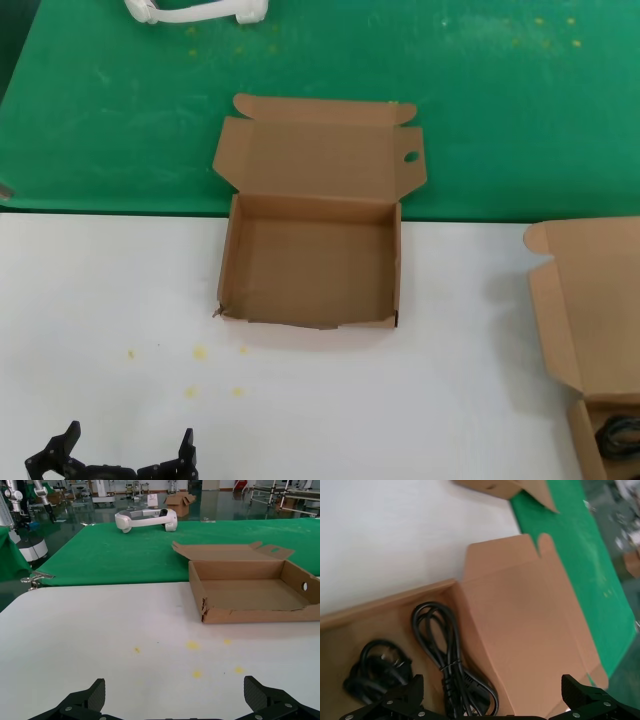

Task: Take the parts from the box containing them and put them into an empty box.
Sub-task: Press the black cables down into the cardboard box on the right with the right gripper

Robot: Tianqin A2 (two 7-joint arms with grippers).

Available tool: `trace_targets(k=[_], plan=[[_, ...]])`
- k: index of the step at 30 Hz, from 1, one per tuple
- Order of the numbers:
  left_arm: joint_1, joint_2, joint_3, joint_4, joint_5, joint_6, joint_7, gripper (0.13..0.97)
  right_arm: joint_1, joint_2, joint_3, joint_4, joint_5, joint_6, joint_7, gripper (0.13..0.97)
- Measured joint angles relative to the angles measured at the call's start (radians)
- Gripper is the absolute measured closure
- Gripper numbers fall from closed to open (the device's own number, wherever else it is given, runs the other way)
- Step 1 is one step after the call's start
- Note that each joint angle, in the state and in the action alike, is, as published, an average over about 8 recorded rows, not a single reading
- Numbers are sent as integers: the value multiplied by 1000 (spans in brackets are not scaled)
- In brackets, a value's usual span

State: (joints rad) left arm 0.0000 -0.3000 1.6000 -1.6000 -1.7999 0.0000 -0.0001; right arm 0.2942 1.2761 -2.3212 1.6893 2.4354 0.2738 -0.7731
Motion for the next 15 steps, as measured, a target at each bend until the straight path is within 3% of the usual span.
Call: trace_targets(k=[9, 15], plan=[[0, 0, 0, 0, 0, 0, 0, 132, 241, 77, -249, -25, 182, -56, -272, 129], [0, 0, 0, 0, 0, 0, 0, 132, 380, 113, -384, -34, 284, -93, -356, 129]])
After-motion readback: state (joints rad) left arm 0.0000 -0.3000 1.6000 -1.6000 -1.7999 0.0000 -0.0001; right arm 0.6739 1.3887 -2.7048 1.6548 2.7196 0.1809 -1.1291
